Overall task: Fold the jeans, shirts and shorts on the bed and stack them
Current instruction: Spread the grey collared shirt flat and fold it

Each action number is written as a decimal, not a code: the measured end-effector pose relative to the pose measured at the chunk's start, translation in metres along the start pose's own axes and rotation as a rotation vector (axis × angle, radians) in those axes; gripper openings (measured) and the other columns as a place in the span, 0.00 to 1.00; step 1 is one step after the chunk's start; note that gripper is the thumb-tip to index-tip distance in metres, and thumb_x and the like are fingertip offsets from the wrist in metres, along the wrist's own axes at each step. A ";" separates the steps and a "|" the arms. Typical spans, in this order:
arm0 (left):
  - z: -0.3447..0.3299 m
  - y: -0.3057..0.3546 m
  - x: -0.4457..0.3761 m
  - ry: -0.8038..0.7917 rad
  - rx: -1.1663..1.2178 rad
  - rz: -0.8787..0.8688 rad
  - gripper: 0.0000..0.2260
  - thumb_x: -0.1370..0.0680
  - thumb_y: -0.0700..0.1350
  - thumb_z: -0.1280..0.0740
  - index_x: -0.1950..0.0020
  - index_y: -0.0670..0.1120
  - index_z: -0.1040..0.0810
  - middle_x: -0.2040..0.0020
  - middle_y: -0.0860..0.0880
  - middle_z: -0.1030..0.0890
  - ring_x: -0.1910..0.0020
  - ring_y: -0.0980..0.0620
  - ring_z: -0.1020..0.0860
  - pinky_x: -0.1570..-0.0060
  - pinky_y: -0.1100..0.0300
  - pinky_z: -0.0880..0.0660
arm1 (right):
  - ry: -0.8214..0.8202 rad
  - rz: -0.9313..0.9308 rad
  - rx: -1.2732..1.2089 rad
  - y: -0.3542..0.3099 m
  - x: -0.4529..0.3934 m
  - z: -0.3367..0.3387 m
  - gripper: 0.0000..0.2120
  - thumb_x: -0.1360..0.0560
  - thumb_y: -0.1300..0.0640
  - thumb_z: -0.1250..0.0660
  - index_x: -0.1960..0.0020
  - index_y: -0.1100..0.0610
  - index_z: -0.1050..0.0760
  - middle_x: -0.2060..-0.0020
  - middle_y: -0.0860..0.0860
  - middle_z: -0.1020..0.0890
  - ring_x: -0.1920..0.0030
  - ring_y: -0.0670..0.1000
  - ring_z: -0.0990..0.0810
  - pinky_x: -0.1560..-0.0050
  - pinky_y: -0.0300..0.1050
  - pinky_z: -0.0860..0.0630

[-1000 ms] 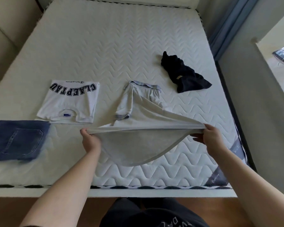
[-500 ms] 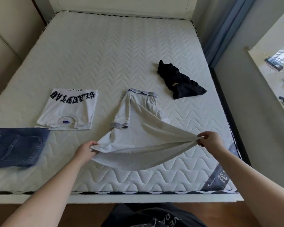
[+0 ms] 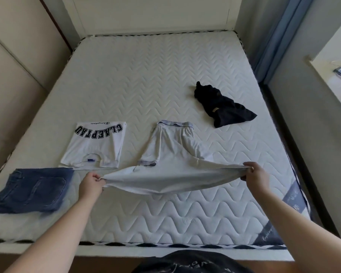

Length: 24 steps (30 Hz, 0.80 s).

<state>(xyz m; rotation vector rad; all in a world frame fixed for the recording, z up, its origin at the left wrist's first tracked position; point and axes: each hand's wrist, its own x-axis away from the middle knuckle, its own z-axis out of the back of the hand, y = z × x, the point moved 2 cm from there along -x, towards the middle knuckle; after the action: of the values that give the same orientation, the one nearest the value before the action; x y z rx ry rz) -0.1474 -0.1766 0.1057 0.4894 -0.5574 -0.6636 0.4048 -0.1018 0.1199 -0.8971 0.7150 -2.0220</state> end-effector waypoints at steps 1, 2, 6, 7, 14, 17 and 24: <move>0.002 0.009 -0.001 -0.016 0.037 -0.005 0.05 0.26 0.37 0.31 0.54 0.44 0.25 0.61 0.44 0.20 0.71 0.47 0.21 0.70 0.58 0.27 | -0.029 0.028 0.007 -0.004 -0.003 -0.002 0.19 0.23 0.68 0.47 0.42 0.56 0.21 0.58 0.57 0.18 0.64 0.51 0.16 0.62 0.49 0.19; 0.003 0.019 -0.002 -0.041 0.065 -0.018 0.06 0.27 0.37 0.31 0.54 0.46 0.24 0.62 0.46 0.20 0.72 0.47 0.22 0.72 0.60 0.29 | -0.058 0.057 0.029 -0.009 -0.006 -0.004 0.20 0.23 0.68 0.47 0.43 0.55 0.21 0.58 0.56 0.17 0.64 0.49 0.16 0.64 0.45 0.21; 0.009 0.051 -0.007 -0.176 0.217 -0.019 0.09 0.25 0.37 0.30 0.50 0.51 0.19 0.68 0.47 0.24 0.73 0.51 0.30 0.79 0.68 0.37 | -0.184 0.212 0.189 -0.033 -0.017 -0.014 0.19 0.24 0.69 0.44 0.46 0.54 0.19 0.59 0.54 0.17 0.63 0.46 0.18 0.65 0.39 0.26; 0.012 0.057 -0.008 -0.205 0.248 0.000 0.09 0.24 0.38 0.30 0.49 0.51 0.19 0.68 0.46 0.25 0.72 0.51 0.30 0.78 0.67 0.37 | -0.207 0.246 0.222 -0.040 -0.018 -0.016 0.17 0.24 0.68 0.42 0.46 0.54 0.19 0.60 0.53 0.17 0.63 0.47 0.18 0.64 0.40 0.26; 0.036 0.088 -0.015 -0.142 0.297 -0.081 0.10 0.23 0.33 0.36 0.47 0.42 0.18 0.65 0.44 0.20 0.70 0.52 0.24 0.67 0.62 0.26 | -0.123 0.326 0.208 -0.083 -0.026 -0.018 0.14 0.25 0.64 0.39 0.46 0.54 0.17 0.53 0.49 0.18 0.52 0.51 0.22 0.57 0.42 0.30; 0.050 0.093 -0.015 -0.020 0.177 -0.148 0.12 0.24 0.33 0.37 0.47 0.42 0.16 0.65 0.43 0.20 0.68 0.48 0.23 0.63 0.60 0.28 | -0.063 0.371 0.206 -0.093 -0.028 -0.003 0.16 0.24 0.62 0.42 0.47 0.52 0.18 0.56 0.50 0.18 0.55 0.53 0.20 0.59 0.45 0.27; 0.090 0.086 -0.019 0.156 -0.015 -0.230 0.13 0.25 0.35 0.37 0.51 0.49 0.16 0.61 0.45 0.17 0.60 0.44 0.19 0.58 0.51 0.20 | 0.004 0.405 0.420 -0.089 -0.038 0.030 0.17 0.26 0.67 0.41 0.51 0.51 0.18 0.64 0.52 0.18 0.65 0.54 0.19 0.62 0.51 0.20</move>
<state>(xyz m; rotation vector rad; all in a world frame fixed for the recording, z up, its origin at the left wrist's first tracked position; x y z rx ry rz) -0.1780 -0.1257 0.2167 0.5911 -0.3514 -0.8395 0.4065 -0.0281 0.1899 -0.4591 0.4070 -1.7168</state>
